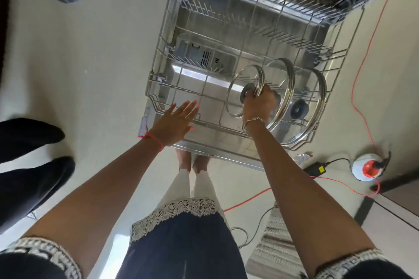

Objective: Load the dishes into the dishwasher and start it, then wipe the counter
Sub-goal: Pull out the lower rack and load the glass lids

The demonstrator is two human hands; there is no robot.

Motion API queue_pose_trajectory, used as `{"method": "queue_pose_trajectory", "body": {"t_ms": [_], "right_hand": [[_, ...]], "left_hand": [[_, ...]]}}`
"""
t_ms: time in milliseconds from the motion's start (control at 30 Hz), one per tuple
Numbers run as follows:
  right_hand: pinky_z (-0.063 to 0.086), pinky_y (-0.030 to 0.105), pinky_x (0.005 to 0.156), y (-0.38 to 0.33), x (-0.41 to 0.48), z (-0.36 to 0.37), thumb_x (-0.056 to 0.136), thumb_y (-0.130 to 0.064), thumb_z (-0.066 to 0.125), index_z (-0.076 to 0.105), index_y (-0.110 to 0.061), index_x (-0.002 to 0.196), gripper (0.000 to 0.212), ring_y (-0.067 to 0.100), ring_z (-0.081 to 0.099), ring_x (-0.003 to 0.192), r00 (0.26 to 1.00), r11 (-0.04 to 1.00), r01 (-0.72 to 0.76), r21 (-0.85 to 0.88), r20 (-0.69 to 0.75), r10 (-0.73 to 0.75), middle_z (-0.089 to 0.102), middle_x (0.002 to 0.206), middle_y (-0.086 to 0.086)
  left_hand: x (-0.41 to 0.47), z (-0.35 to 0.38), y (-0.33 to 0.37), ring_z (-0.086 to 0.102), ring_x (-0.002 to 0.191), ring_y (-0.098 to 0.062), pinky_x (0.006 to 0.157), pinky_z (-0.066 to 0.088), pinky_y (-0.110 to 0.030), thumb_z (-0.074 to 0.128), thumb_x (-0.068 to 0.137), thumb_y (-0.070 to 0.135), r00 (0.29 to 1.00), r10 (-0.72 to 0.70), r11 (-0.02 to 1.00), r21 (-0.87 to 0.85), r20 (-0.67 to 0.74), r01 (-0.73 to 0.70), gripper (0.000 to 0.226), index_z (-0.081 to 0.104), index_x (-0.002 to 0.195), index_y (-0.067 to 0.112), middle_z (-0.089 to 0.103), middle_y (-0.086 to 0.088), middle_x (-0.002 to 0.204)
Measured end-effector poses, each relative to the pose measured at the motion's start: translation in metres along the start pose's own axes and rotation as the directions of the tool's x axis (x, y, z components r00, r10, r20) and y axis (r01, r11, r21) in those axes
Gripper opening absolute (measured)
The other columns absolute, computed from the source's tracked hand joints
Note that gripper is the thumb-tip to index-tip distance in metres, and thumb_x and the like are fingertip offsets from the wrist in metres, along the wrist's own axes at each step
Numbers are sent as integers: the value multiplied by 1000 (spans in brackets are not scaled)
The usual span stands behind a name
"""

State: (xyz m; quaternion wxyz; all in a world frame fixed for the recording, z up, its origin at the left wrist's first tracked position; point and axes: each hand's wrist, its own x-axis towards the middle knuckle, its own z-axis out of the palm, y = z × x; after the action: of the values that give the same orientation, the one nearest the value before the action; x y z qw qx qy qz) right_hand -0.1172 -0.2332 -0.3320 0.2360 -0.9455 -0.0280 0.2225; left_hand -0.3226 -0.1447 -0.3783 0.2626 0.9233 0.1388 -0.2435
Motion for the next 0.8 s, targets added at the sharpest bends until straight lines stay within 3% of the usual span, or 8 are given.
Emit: {"method": "queue_pose_trajectory", "body": {"t_ms": [100, 167, 267, 467, 633, 800], "right_hand": [[34, 19, 68, 1, 6, 14, 94, -20, 51, 60, 5, 104, 29, 29, 60, 95, 998, 997, 32, -64, 46, -30, 64, 99, 18], [39, 22, 72, 0, 6, 23, 95, -21, 49, 59, 4, 105, 29, 28, 60, 97, 997, 994, 45, -102, 61, -39, 64, 103, 18], [45, 32, 84, 0, 4, 34, 97, -20, 46, 55, 4, 112, 29, 29, 57, 103, 995, 993, 20, -120, 94, -8, 61, 108, 19], [45, 30, 82, -1, 9, 53, 97, -18, 44, 51, 5, 114, 30, 29, 56, 104, 986, 992, 36, -125, 167, -15, 57, 111, 20], [45, 31, 85, -4, 13, 58, 95, -18, 48, 48, 3, 123, 34, 28, 54, 110, 982, 988, 35, -151, 190, -6, 54, 120, 18], [41, 35, 96, -2, 9, 53, 92, -19, 54, 34, 0, 136, 52, 31, 45, 122, 955, 995, 20, -98, 296, 10, 44, 133, 20]], "left_hand": [[0, 11, 1, 0, 145, -28, 119, 10, -44, 32, 101, 15, 995, -13, 1000, -15, 104, 15, 54, 6, 149, 11, -2, -10, 157], [-1, 15, 0, -5, 145, -27, 119, 8, -40, 30, 99, 4, 992, -12, 1000, -15, 126, 14, 57, 3, 149, 11, -7, -8, 156], [-3, 23, -3, -10, 143, -23, 119, 7, -40, 33, 89, -15, 998, -16, 997, -77, 67, 21, 73, 5, 149, 14, -11, -2, 155], [-3, 30, -9, -14, 138, -19, 114, 5, -32, 34, 81, -24, 1000, 20, 991, -133, 16, -17, 82, 7, 148, 15, -13, 4, 148], [-3, 31, -9, -13, 139, -22, 115, 4, -33, 34, 87, -18, 1000, 10, 992, -130, 24, -7, 75, 4, 148, 15, -14, 0, 149], [-2, 18, -1, -6, 145, -26, 118, 4, -38, 33, 101, 15, 994, -54, 998, -39, 98, 58, 57, 3, 150, 11, -9, -7, 157]]}}
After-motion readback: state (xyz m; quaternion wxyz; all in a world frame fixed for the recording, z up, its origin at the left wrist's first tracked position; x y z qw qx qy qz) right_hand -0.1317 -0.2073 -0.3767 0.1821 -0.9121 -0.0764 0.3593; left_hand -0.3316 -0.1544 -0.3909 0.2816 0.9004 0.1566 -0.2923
